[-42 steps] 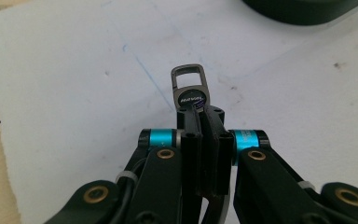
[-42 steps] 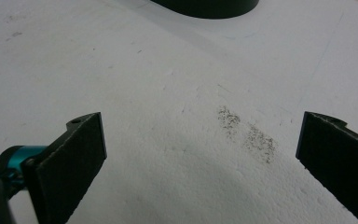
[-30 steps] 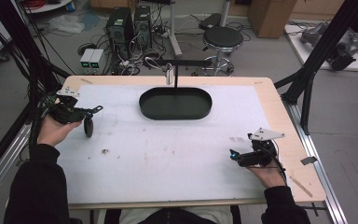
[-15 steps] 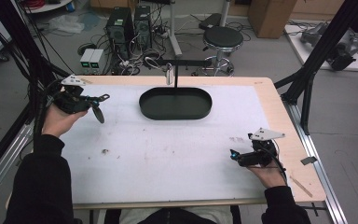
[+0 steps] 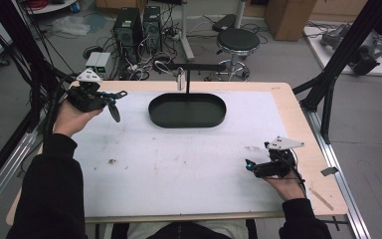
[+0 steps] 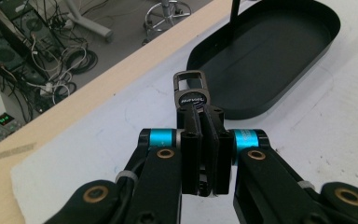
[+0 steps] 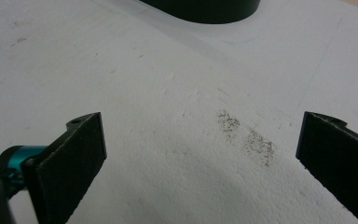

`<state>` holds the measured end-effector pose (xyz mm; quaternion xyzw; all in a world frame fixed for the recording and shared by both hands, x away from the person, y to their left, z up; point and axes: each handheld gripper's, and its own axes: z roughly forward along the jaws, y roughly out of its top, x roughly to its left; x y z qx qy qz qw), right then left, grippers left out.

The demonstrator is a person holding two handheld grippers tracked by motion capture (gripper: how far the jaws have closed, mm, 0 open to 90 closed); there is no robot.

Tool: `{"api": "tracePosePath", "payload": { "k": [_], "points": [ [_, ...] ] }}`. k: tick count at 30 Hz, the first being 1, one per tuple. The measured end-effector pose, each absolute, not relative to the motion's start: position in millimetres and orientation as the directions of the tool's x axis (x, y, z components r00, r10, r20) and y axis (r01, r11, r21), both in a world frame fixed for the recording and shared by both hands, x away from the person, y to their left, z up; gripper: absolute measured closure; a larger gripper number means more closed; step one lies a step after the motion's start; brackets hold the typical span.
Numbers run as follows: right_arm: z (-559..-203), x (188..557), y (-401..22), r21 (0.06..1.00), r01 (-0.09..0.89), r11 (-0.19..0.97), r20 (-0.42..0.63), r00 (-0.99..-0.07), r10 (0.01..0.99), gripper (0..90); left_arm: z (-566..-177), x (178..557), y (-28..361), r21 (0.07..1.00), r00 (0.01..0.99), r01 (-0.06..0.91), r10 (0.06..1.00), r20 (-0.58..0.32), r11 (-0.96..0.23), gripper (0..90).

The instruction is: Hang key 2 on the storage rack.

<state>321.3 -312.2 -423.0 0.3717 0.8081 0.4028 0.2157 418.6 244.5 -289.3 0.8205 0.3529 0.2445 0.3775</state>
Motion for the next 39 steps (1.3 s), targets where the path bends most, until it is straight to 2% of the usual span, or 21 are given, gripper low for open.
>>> {"api": "tracePosePath", "payload": {
  "k": [19,39],
  "points": [
    [-422.9,321.0,-311.9,0.812,0.426,0.400,-0.049,-0.632,0.773,0.7,-261.3,435.9,201.0,0.821,0.658,0.300,0.728,0.191,-0.486,85.4],
    [-420.7,320.2,-317.0,0.824,0.418,0.382,-0.045,-0.624,0.780,0.7,-259.5,468.9,159.9,0.817,0.639,0.306,0.741,0.203,-0.488,85.4]
  ]
}}
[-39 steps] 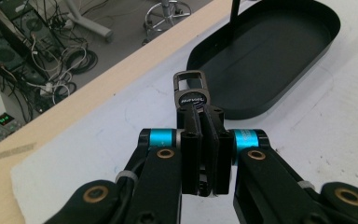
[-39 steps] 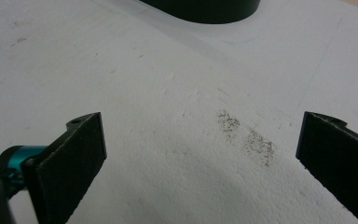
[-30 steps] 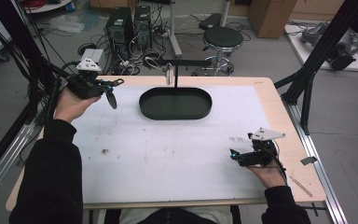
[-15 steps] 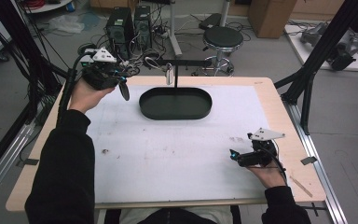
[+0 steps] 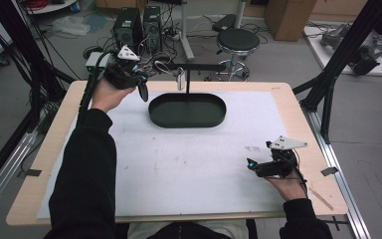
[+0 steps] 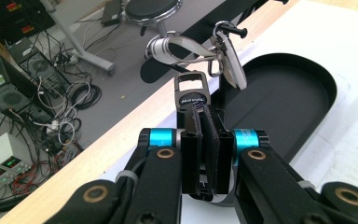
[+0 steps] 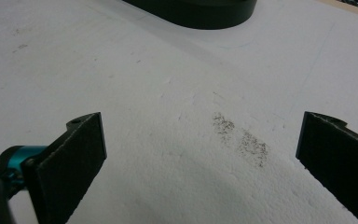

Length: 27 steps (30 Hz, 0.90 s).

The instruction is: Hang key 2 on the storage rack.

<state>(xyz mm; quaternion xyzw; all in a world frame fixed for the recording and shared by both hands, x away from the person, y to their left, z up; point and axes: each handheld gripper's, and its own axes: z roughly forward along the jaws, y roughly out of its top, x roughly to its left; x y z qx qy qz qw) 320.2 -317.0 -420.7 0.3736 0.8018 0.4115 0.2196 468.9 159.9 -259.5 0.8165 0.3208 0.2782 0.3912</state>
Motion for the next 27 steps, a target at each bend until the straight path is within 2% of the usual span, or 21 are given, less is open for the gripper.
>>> {"api": "tracePosePath", "payload": {
  "k": [27],
  "points": [
    [-421.4,320.4,-319.6,0.823,0.427,0.374,-0.035,-0.619,0.784,0.7,-274.7,486.2,141.0,0.801,0.637,0.318,0.740,0.215,-0.507,85.3]
  ]
}}
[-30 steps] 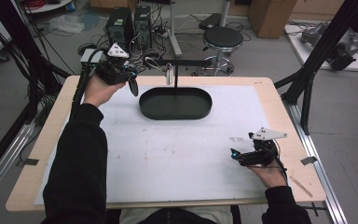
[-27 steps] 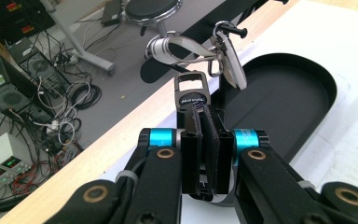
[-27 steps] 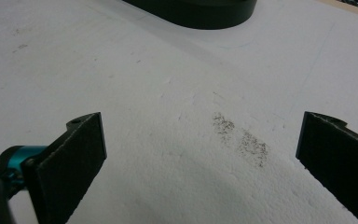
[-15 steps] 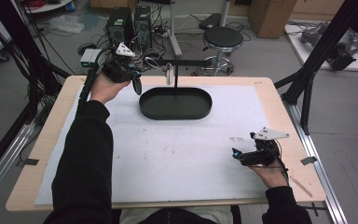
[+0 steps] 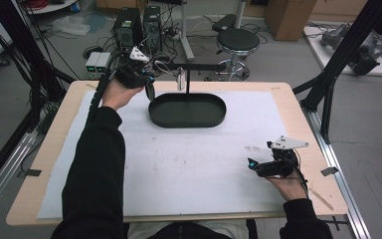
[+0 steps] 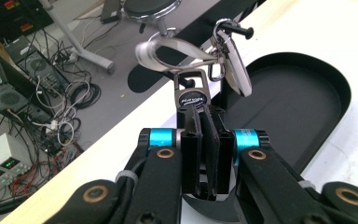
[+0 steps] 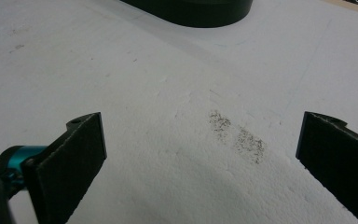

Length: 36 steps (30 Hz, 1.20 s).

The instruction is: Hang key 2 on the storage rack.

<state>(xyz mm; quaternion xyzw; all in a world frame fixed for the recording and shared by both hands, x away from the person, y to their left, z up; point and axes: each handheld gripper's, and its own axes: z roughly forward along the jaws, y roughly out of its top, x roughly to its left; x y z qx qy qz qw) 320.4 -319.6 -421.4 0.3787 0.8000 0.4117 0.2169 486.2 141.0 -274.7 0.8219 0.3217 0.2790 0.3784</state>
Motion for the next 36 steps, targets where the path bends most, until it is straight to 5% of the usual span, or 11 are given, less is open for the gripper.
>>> {"api": "tracePosePath", "payload": {
  "k": [36],
  "points": [
    [-422.6,319.4,-318.3,0.820,0.424,0.385,-0.045,-0.623,0.781,0.7,-310.5,514.1,130.7,0.787,0.579,0.358,0.780,0.235,-0.503,80.1]
  ]
}}
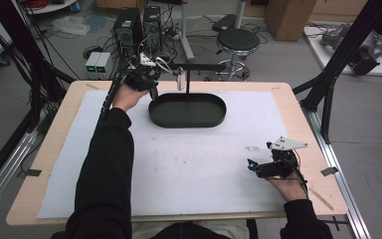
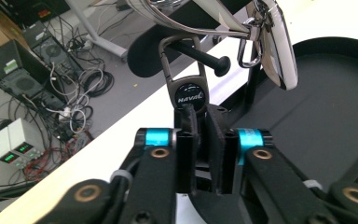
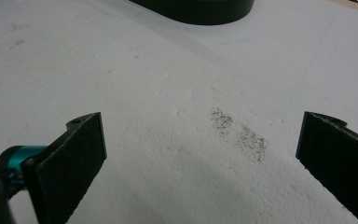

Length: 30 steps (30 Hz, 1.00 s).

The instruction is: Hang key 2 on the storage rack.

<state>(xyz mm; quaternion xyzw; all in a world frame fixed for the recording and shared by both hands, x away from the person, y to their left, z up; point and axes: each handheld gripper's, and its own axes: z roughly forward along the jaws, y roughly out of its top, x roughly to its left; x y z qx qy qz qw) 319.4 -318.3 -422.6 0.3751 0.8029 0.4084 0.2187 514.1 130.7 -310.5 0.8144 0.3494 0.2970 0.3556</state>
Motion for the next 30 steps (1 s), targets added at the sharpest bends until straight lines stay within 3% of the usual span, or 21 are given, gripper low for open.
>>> {"api": "tracePosePath", "payload": {
  "k": [3,5,8,11,12,17,30],
  "points": [
    [-422.9,319.4,-317.7,0.817,0.428,0.386,-0.042,-0.623,0.781,0.7,-311.8,515.1,131.6,0.789,0.557,0.380,0.801,0.221,-0.482,54.0],
    [-422.7,319.0,-317.5,0.818,0.427,0.387,-0.045,-0.622,0.781,0.7,-310.9,514.7,134.5,0.791,0.570,0.392,0.799,0.191,-0.469,47.4],
    [-422.1,317.8,-317.7,0.819,0.428,0.383,-0.043,-0.619,0.784,0.7,-309.5,512.5,138.2,0.787,0.577,0.413,0.800,0.163,-0.458,28.6],
    [-421.2,317.6,-318.9,0.826,0.421,0.376,-0.047,-0.613,0.788,0.7,-309.1,511.3,144.4,0.779,0.613,0.453,0.786,0.080,-0.433,8.1],
    [-420.7,317.3,-319.2,0.827,0.423,0.370,-0.041,-0.611,0.790,0.7,-309.1,510.8,146.7,0.774,0.630,0.466,0.775,0.050,-0.429,4.9],
    [-420.7,317.7,-318.9,0.828,0.427,0.364,-0.035,-0.609,0.793,0.7,-308.9,506.9,158.1,0.742,0.688,0.515,0.724,-0.058,-0.430,1.7],
    [-421.7,319.2,-316.4,0.822,0.430,0.372,-0.034,-0.617,0.787,0.7,-309.8,477.9,184.7,0.803,0.676,0.458,0.736,-0.036,-0.382,1.7]
  ]
}}
